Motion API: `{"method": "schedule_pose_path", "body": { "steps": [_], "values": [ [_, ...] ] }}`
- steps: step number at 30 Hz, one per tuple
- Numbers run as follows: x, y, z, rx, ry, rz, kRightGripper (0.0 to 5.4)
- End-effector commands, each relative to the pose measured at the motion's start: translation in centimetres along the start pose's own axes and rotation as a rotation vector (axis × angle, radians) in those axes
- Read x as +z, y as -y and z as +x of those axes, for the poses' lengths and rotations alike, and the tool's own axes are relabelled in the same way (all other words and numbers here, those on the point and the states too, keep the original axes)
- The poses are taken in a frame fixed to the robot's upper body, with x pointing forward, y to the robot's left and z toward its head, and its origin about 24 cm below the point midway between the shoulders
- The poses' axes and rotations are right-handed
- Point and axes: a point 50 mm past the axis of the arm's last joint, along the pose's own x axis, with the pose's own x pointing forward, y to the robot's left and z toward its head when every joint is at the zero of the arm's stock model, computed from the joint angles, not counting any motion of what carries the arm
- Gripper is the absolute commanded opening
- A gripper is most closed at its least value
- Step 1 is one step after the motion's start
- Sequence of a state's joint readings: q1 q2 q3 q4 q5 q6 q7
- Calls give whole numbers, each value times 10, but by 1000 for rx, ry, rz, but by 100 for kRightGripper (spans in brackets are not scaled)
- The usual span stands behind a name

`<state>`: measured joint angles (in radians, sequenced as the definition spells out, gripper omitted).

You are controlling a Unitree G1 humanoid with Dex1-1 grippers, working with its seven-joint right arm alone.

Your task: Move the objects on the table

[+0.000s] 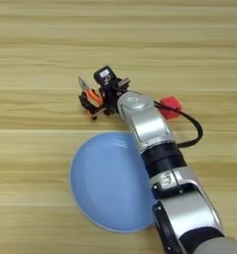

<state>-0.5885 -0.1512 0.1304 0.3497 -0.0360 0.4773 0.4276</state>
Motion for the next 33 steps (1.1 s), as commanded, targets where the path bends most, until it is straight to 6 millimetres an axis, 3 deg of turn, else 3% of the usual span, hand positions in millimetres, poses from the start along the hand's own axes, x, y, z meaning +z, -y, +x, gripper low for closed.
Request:
{"method": "schedule_pose_path", "body": {
  "steps": [1, 8, 21, 33],
  "values": [
    [47, 19, -15, -50, 160, -64, 538],
    [53, 42, -37, -65, 193, -51, 538],
    [45, 113, -89, -164, 146, -80, 538],
    [18, 135, -107, -164, 42, -55, 538]
  ]
}}
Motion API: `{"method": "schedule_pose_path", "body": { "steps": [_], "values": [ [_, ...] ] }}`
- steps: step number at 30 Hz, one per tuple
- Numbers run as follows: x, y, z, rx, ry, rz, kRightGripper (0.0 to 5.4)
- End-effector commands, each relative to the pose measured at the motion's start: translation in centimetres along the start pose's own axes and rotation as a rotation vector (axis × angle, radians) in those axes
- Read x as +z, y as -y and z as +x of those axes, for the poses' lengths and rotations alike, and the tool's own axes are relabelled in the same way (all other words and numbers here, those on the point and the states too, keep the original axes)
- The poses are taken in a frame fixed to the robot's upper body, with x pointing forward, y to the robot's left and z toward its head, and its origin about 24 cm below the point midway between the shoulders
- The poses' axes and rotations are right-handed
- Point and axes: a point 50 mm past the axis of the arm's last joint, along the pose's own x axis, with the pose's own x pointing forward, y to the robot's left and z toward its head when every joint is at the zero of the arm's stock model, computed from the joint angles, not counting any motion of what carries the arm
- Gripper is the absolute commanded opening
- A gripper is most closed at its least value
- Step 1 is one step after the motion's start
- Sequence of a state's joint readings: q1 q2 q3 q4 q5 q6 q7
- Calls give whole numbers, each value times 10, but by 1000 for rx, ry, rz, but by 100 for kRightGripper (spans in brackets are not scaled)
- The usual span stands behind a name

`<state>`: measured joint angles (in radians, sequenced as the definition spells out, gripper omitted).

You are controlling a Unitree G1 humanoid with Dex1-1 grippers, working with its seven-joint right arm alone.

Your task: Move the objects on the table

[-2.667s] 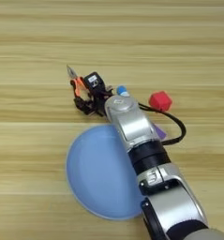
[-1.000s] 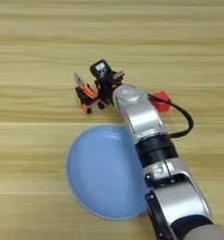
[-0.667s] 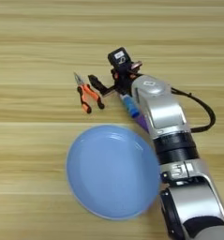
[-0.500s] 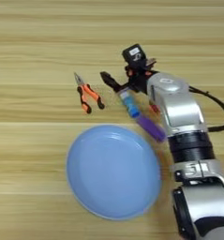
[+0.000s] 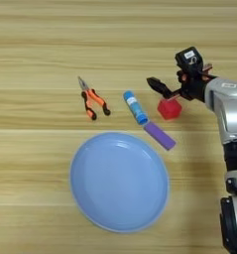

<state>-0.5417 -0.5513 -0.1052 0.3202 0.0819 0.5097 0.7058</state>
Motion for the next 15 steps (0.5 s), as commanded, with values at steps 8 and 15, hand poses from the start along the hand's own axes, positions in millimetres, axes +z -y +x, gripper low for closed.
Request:
{"method": "schedule_pose_path", "body": {
  "steps": [8, 15],
  "values": [
    [-3, 25, -7, -55, -6, -14, 538],
    [-24, 28, 2, -75, -64, 21, 538]
  ]
}}
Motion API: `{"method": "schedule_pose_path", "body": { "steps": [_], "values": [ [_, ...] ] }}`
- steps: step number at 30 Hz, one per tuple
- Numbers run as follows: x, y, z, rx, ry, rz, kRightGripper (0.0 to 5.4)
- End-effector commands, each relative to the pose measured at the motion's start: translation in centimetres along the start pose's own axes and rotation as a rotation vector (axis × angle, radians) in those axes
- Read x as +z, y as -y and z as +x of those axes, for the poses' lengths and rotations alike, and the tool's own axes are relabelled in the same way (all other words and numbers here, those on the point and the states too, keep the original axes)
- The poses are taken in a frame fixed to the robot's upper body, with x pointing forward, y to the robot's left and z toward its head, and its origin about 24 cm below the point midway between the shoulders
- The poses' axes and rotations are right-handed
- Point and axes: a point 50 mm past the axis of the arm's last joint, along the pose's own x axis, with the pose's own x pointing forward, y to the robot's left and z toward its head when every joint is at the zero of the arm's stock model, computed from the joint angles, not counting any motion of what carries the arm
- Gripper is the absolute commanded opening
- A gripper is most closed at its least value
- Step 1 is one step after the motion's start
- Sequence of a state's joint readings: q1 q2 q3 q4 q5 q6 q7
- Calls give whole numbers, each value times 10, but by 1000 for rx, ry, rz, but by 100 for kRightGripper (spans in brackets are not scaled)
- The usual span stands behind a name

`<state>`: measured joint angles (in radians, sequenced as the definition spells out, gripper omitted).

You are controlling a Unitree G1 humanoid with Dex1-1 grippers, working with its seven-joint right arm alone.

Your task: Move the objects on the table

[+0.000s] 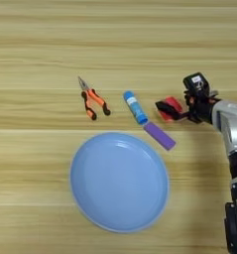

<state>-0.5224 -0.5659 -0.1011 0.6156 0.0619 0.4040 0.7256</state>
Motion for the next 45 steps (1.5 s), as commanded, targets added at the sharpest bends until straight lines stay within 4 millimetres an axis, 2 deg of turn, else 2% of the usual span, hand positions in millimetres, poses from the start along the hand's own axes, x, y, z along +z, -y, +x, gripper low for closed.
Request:
{"method": "schedule_pose_path", "body": {
  "steps": [1, 9, 12, 21, 22, 29, 32, 37, 45],
  "values": [
    [37, 11, -3, -59, 107, -87, 538],
    [34, 8, 3, -50, 101, -88, 437],
    [34, 8, 4, -52, 104, -92, 361],
    [34, 7, 5, -53, 105, -94, 255],
    [34, 7, 5, -51, 107, -95, 231],
    [46, -1, 4, -38, 152, -126, 224],
    [58, -9, 1, -19, 203, -154, 224],
    [79, -36, -4, 46, 287, -205, 224],
    [91, -82, 0, 171, 336, -226, 224]
  ]
}}
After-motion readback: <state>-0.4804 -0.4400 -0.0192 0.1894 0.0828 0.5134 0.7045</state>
